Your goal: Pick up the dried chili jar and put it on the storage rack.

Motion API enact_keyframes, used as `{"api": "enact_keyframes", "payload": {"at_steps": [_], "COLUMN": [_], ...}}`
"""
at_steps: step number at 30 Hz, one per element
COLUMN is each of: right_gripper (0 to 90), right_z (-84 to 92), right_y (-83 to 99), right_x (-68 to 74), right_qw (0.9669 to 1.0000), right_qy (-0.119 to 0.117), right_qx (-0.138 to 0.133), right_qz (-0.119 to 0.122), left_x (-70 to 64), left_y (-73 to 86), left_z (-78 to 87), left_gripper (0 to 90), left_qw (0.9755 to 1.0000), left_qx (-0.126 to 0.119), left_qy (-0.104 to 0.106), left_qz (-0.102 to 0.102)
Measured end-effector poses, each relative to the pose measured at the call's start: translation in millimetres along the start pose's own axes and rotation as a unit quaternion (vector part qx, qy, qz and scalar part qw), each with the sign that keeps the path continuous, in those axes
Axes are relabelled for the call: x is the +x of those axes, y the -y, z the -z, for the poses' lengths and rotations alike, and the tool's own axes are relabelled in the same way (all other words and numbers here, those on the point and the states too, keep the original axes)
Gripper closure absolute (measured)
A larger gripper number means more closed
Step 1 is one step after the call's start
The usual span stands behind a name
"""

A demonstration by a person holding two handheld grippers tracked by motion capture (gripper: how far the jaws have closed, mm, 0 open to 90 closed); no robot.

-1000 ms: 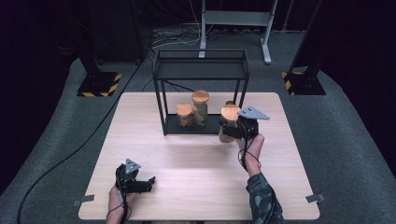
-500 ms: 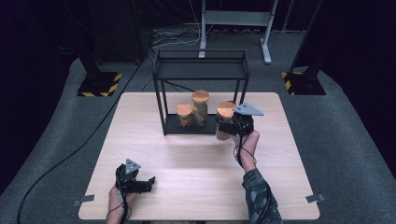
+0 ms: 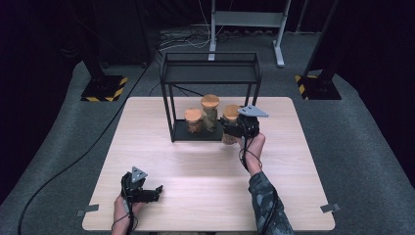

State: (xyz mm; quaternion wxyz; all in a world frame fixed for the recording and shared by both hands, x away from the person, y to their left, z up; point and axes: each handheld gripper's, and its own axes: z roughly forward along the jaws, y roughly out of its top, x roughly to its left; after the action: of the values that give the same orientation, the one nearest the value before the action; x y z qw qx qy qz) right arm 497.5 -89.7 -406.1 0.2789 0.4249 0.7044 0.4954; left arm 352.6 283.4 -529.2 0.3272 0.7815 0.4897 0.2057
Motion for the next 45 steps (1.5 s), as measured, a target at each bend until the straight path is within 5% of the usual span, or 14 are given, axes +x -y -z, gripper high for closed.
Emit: {"api": "enact_keyframes", "payload": {"at_steps": [32,45], "right_gripper": [23.9,23.9], "right_z": [-47.8,-59.4], "right_y": [6.3,6.8], "right_x": [5.8,3.4], "right_qw": [0.9987,0.9988], "right_qy": [0.035,0.038], "right_qx": [0.034,0.021], "right_qz": [-0.010,-0.022], "left_x": [0.0,0.1], "left_y": [0.0,0.0], "left_z": [0.0,0.1], "left_gripper": [1.4,1.5], "left_qw": [1.0000,1.0000], "left_qx": [0.000,0.000], "left_qy": [0.000,0.001], "left_qz": [0.000,0.000]}}
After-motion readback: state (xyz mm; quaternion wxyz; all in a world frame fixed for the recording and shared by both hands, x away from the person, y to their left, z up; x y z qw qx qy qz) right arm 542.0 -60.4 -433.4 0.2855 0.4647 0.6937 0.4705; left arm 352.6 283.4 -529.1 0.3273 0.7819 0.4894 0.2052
